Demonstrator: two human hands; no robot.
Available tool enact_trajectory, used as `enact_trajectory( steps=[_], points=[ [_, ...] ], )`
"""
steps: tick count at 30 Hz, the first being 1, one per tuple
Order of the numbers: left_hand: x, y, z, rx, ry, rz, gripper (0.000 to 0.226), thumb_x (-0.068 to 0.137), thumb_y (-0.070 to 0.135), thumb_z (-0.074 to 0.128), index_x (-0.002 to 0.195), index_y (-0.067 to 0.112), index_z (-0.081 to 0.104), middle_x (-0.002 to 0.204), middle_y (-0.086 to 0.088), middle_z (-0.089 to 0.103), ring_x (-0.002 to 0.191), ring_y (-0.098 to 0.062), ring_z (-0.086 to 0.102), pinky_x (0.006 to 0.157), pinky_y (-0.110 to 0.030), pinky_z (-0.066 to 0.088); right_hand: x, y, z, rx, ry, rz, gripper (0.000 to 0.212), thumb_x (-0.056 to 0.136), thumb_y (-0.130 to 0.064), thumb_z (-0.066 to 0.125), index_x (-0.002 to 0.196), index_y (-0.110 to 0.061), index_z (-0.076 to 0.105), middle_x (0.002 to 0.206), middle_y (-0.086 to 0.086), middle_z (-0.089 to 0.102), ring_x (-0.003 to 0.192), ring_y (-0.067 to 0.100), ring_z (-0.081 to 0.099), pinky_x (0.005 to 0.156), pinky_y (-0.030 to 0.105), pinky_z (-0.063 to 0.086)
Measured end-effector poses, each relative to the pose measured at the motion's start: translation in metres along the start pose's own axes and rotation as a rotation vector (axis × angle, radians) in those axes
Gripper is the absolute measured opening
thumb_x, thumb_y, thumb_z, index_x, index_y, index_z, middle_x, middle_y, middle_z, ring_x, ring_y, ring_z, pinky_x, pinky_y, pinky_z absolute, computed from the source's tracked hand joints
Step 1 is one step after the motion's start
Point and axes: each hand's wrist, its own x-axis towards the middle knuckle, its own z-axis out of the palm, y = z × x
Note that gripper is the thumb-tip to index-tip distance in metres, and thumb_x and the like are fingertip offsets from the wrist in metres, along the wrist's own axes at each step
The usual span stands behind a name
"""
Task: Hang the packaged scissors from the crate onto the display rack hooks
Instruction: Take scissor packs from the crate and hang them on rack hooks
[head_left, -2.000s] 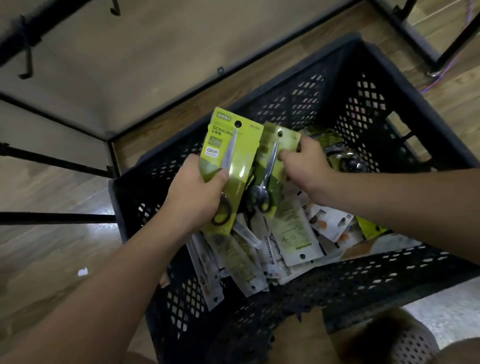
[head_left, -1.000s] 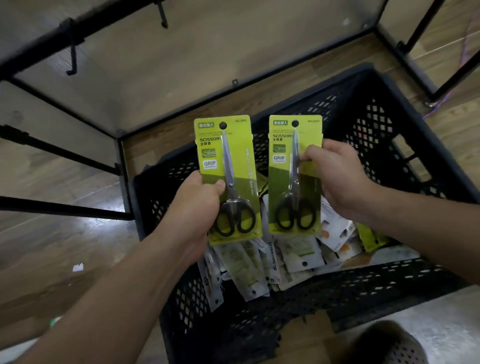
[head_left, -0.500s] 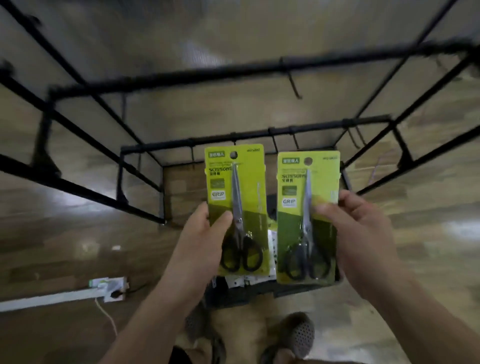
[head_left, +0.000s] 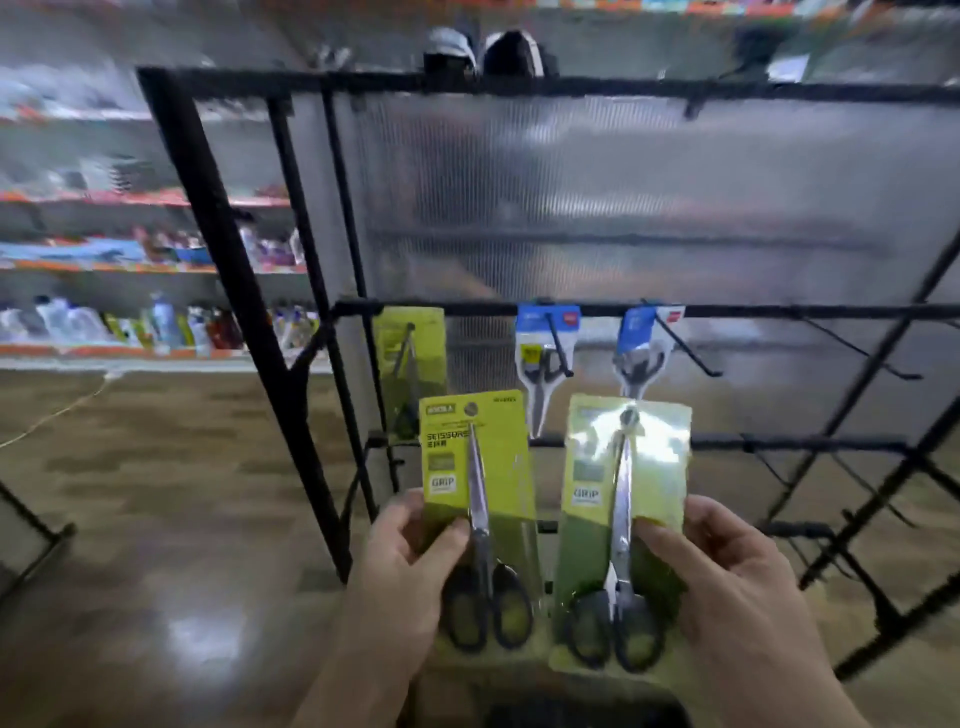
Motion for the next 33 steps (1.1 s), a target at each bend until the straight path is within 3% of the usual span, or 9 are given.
enact_trajectory(
  steps=[3, 5, 10, 13, 15, 18, 23, 28, 33],
  points=[
    [-0.007, 0.005, -0.022, 0.012, 0.045, 0.045, 0.029, 0.093, 0.004, 0.071, 0.093, 0.033, 0.074, 0.089, 0.002, 0.078, 0.093, -0.024, 0.073, 0.092, -0.045, 0.057, -0.016, -0.008, 0.02, 0.052, 0.032, 0.007, 0.018, 0.073, -0.012, 0.075, 0.089, -0.004, 0.075, 0.09, 0.036, 0.069, 0.07, 0.031, 0.064, 0.056, 0.029, 0.052],
    [-0.012, 0.008, -0.033, 0.026, 0.034, 0.059, 0.035, 0.093, 0.005, 0.072, 0.088, 0.039, 0.073, 0.088, 0.002, 0.077, 0.091, -0.023, 0.073, 0.091, -0.046, 0.057, -0.022, -0.014, 0.028, 0.039, 0.031, -0.004, 0.01, 0.081, -0.005, 0.073, 0.091, -0.003, 0.075, 0.086, 0.027, 0.073, 0.065, 0.027, 0.067, 0.049, 0.026, 0.052],
    [-0.015, 0.015, -0.044, 0.004, 0.066, 0.08, 0.022, 0.094, 0.005, 0.07, 0.094, 0.027, 0.07, 0.087, 0.007, 0.078, 0.09, -0.02, 0.074, 0.087, -0.039, 0.055, -0.025, -0.03, 0.035, -0.002, -0.01, -0.03, 0.008, 0.09, -0.002, 0.069, 0.095, -0.002, 0.074, 0.09, 0.02, 0.077, 0.07, 0.024, 0.072, 0.051, 0.025, 0.056],
    [-0.023, 0.016, -0.045, -0.006, 0.073, 0.064, 0.02, 0.095, 0.007, 0.07, 0.099, 0.027, 0.07, 0.094, 0.004, 0.079, 0.095, -0.022, 0.074, 0.095, -0.046, 0.056, -0.026, -0.033, 0.037, 0.01, -0.057, -0.006, 0.014, 0.084, -0.002, 0.073, 0.098, -0.001, 0.073, 0.091, 0.018, 0.078, 0.071, 0.024, 0.075, 0.053, 0.025, 0.057],
    [-0.026, 0.02, -0.045, 0.006, 0.094, 0.068, 0.022, 0.094, 0.009, 0.071, 0.1, 0.03, 0.07, 0.096, 0.005, 0.079, 0.096, -0.019, 0.075, 0.098, -0.05, 0.055, -0.025, -0.036, 0.038, 0.009, -0.095, 0.004, 0.021, 0.08, -0.005, 0.076, 0.1, -0.002, 0.072, 0.092, 0.016, 0.078, 0.074, 0.026, 0.076, 0.059, 0.029, 0.059],
    [-0.03, 0.028, -0.042, 0.049, 0.111, 0.092, 0.021, 0.095, 0.013, 0.07, 0.101, 0.034, 0.07, 0.097, 0.008, 0.079, 0.094, -0.016, 0.075, 0.092, -0.044, 0.057, -0.02, -0.035, 0.035, -0.016, -0.086, -0.017, 0.009, 0.084, -0.003, 0.076, 0.093, -0.004, 0.074, 0.091, 0.018, 0.077, 0.077, 0.028, 0.072, 0.076, 0.041, 0.057],
    [-0.028, 0.025, -0.034, 0.055, 0.177, 0.136, 0.021, 0.096, 0.008, 0.069, 0.109, 0.024, 0.068, 0.096, 0.008, 0.078, 0.091, -0.013, 0.075, 0.091, -0.043, 0.06, -0.012, -0.023, 0.032, -0.06, -0.116, 0.023, 0.007, 0.086, -0.012, 0.079, 0.092, -0.01, 0.075, 0.09, 0.013, 0.077, 0.086, 0.033, 0.072, 0.09, 0.054, 0.058],
    [-0.017, 0.012, -0.042, 0.056, 0.167, 0.117, 0.02, 0.098, 0.007, 0.067, 0.108, 0.024, 0.068, 0.096, 0.007, 0.078, 0.094, -0.014, 0.075, 0.089, -0.042, 0.061, -0.009, -0.007, 0.043, -0.089, -0.1, 0.06, 0.007, 0.086, -0.021, 0.08, 0.088, -0.018, 0.074, 0.091, 0.011, 0.077, 0.094, 0.039, 0.073, 0.091, 0.061, 0.057],
    [0.02, 0.008, -0.061, 0.061, 0.139, 0.11, 0.018, 0.098, 0.016, 0.067, 0.107, 0.031, 0.067, 0.098, 0.01, 0.078, 0.094, -0.016, 0.075, 0.093, -0.051, 0.058, 0.005, -0.008, 0.073, -0.089, -0.069, 0.038, 0.021, 0.085, -0.022, 0.08, 0.095, -0.01, 0.067, 0.095, 0.023, 0.072, 0.092, 0.045, 0.067, 0.093, 0.069, 0.051]
  ],
)
